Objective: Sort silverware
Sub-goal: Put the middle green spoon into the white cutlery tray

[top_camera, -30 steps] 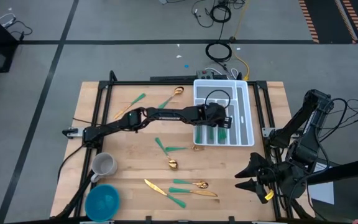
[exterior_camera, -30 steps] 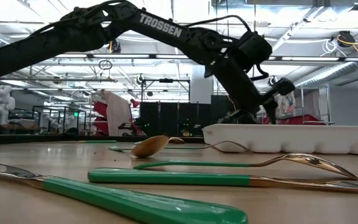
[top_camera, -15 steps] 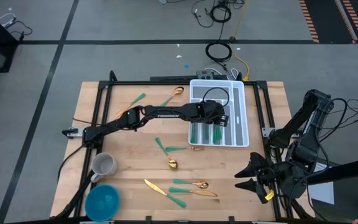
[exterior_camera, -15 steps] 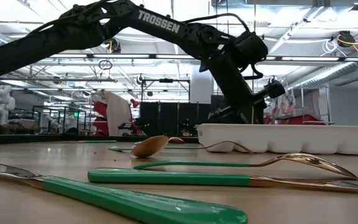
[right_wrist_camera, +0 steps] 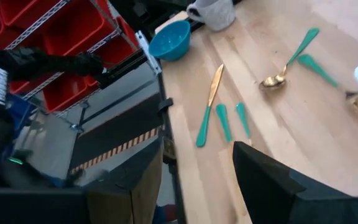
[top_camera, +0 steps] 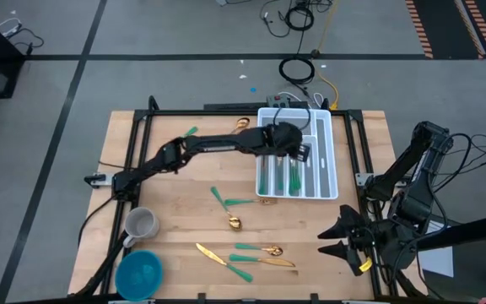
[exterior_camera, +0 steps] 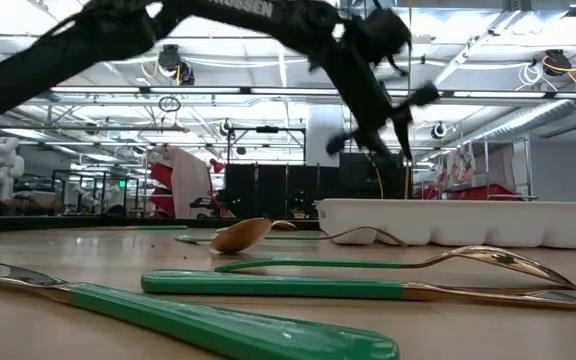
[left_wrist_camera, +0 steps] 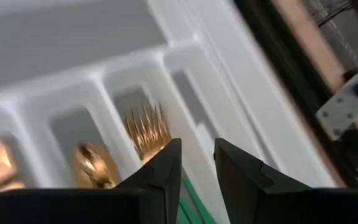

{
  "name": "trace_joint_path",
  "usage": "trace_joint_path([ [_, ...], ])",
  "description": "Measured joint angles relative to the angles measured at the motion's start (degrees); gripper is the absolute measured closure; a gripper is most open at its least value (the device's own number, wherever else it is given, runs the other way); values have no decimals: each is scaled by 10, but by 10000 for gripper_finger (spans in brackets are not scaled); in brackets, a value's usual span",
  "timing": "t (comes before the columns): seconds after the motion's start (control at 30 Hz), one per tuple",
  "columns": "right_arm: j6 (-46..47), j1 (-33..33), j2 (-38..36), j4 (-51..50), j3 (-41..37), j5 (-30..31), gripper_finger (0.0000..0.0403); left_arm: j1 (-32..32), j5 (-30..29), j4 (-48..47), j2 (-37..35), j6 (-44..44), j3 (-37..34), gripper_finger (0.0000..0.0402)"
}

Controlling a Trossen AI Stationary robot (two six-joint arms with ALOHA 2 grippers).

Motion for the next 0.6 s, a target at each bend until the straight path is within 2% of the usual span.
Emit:
trace_joint_path([
  [0.13, -11, 0, 0, -9, 0, 26, 213, 7, -61, -63, -71, 121, 1, 300],
  [0.2, -11, 0, 0, -11, 0, 28, 213, 13, -122, -141, -109, 194, 2, 300],
  [0.3, -11, 0, 0, -11, 0, 35, 213, 37, -195, -265, -141, 234, 4, 300],
  [0.37, -11, 0, 0, -11, 0, 52, 213, 63, -179, -328, -146, 236, 2, 300],
  [0.5, 1, -2, 0, -11, 0, 61, 213, 110, -81, -463, -146, 248, 1, 300],
  [0.57, 6, -2, 0, -11, 0, 64, 213, 121, -90, -529, -146, 267, -5, 300],
  [0.6, 6, -2, 0, -10, 0, 69, 213, 123, -105, -520, -149, 274, -19, 300],
])
